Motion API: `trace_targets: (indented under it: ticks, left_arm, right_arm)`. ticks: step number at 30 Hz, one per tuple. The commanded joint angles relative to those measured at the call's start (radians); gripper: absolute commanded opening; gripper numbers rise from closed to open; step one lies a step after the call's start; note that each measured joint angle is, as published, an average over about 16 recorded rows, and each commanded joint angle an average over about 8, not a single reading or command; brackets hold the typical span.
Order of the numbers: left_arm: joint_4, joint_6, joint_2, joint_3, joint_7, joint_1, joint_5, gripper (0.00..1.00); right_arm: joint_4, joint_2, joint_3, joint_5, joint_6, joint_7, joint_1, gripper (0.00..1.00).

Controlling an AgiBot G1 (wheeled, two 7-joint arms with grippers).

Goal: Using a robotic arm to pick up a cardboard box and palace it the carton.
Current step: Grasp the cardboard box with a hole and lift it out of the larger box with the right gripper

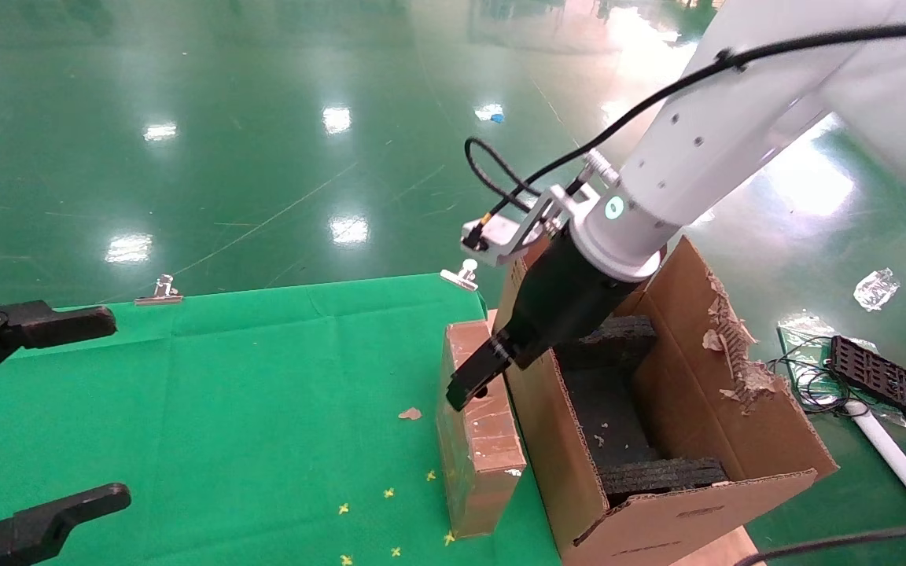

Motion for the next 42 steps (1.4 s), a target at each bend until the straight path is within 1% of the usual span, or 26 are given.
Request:
trace_targets:
  ticks: [1, 3, 4, 5, 6, 7, 10, 11, 12, 13, 14, 15, 33, 38, 42]
  left_arm:
    - [0.0, 0.0, 0.0, 0.0, 0.0, 0.0, 0.0, 1.0]
    - [0.0, 0.0, 0.0, 0.0, 0.0, 0.0, 0.0, 1.0]
    - [0.0, 0.0, 0.0, 0.0, 0.0, 0.0, 0.0, 0.99]
    - [0.0, 0.0, 0.0, 0.0, 0.0, 0.0, 0.0, 0.94]
    - [0.0, 0.0, 0.0, 0.001, 0.0, 0.0, 0.0, 0.84]
    - [0.0, 0.0, 0.0, 0.001, 0.0, 0.0, 0.0, 0.73]
    - [0.0, 0.0, 0.0, 0.001, 0.0, 0.0, -0.001, 0.36]
    - [0.0, 0.0, 0.0, 0.001, 0.0, 0.0, -0.001, 0.23]
    - [0.0, 0.0, 0.0, 0.001, 0.0, 0.0, -0.001, 0.11]
    - [0.0, 0.0, 0.0, 0.001, 0.001, 0.0, -0.001, 0.05]
    - [0.0, 0.0, 0.0, 0.001, 0.001, 0.0, -0.001, 0.01]
    - [0.0, -0.001, 0.0, 0.001, 0.001, 0.0, -0.001, 0.0]
    - [0.0, -0.001, -0.001, 0.002, 0.001, -0.001, -0.002, 0.0]
    - [0.0, -0.001, -0.001, 0.003, 0.001, -0.001, -0.002, 0.0]
    - [0.0, -0.001, -0.001, 0.003, 0.001, -0.001, -0.002, 0.0]
  right_arm:
    - [-0.029, -0.011, -0.002, 0.01, 0.008, 0.01, -0.021, 1.0]
    - [-0.05, -0.025, -0.007, 0.007, 0.009, 0.007, -0.034, 0.98]
    - [-0.059, -0.032, -0.01, 0.005, 0.008, 0.006, -0.038, 0.91]
    - [-0.066, -0.039, -0.014, 0.001, 0.007, 0.004, -0.041, 0.81]
    - [-0.073, -0.046, -0.017, -0.003, 0.006, 0.004, -0.043, 0.68]
    - [-0.078, -0.052, -0.02, -0.008, 0.004, 0.003, -0.045, 0.56]
    - [-0.088, -0.065, -0.028, -0.019, 0.001, 0.004, -0.046, 0.18]
    - [-0.09, -0.067, -0.029, -0.021, 0.0, 0.004, -0.046, 0.07]
    - [-0.091, -0.069, -0.031, -0.023, -0.001, 0.005, -0.046, 0.02]
    - [-0.091, -0.071, -0.032, -0.024, -0.002, 0.006, -0.046, 0.0]
    - [-0.091, -0.072, -0.033, -0.024, -0.002, 0.008, -0.047, 0.0]
    - [-0.091, -0.072, -0.034, -0.025, -0.003, 0.009, -0.047, 0.0]
    - [-0.065, -0.061, -0.045, -0.031, -0.008, 0.027, -0.054, 0.0]
    - [-0.05, -0.042, -0.04, -0.024, -0.001, 0.018, -0.054, 0.0]
    - [-0.029, -0.011, -0.022, -0.013, 0.015, -0.008, -0.037, 0.0]
